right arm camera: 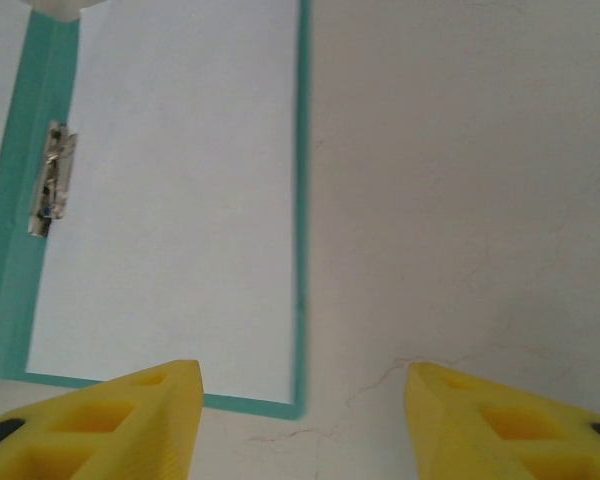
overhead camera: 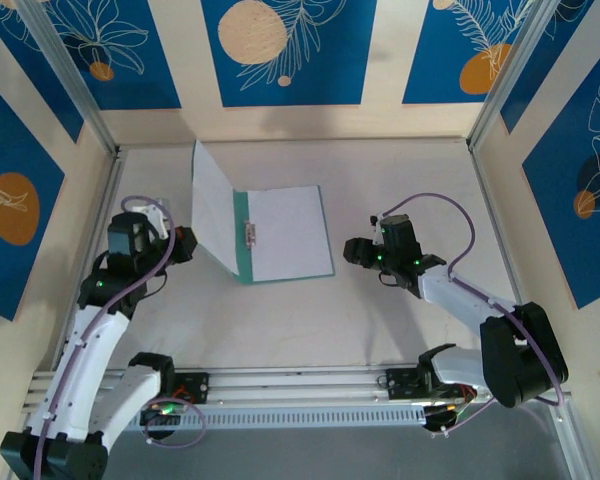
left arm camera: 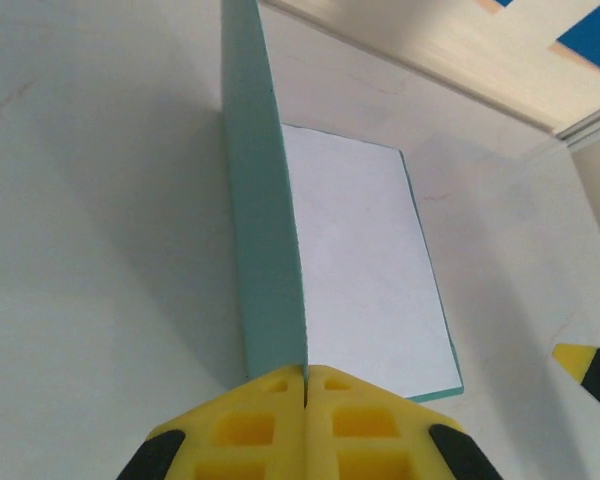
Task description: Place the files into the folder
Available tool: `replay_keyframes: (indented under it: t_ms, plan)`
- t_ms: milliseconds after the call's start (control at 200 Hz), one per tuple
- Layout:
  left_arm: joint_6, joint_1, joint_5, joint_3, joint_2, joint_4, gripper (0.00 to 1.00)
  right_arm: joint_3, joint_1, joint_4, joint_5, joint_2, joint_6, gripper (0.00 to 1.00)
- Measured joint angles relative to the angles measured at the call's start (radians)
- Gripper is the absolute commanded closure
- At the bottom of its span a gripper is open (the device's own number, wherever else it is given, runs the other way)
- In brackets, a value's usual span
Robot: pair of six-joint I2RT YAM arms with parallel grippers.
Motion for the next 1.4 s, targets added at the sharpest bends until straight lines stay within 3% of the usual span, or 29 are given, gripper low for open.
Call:
replay_keyframes:
  t_ms: [310, 635, 910, 1135, 1400]
  plan:
    - [0.117, -0.045, -0.040, 0.151, 0.073, -0.155, 1.00, 0.000, 0.000, 0.000, 0.000, 0.017, 0.000, 0.44]
    - [0.136, -0.431, -0.380, 0.284, 0.213, -0.249, 1.00, 0.000, 0.001, -0.001, 0.000, 0.042, 0.000, 0.44]
    - [0.099, -0.665, -0.590, 0.358, 0.407, -0.259, 1.00, 0.000, 0.001, -0.001, 0.000, 0.050, 0.001, 0.44]
    - [0.038, -0.795, -0.639, 0.407, 0.568, -0.249, 1.00, 0.024, 0.000, -0.025, 0.000, 0.090, 0.001, 0.44]
    - [-0.031, -0.859, -0.618, 0.437, 0.721, -0.192, 1.00, 0.027, -0.005, -0.033, 0.000, 0.092, 0.002, 0.44]
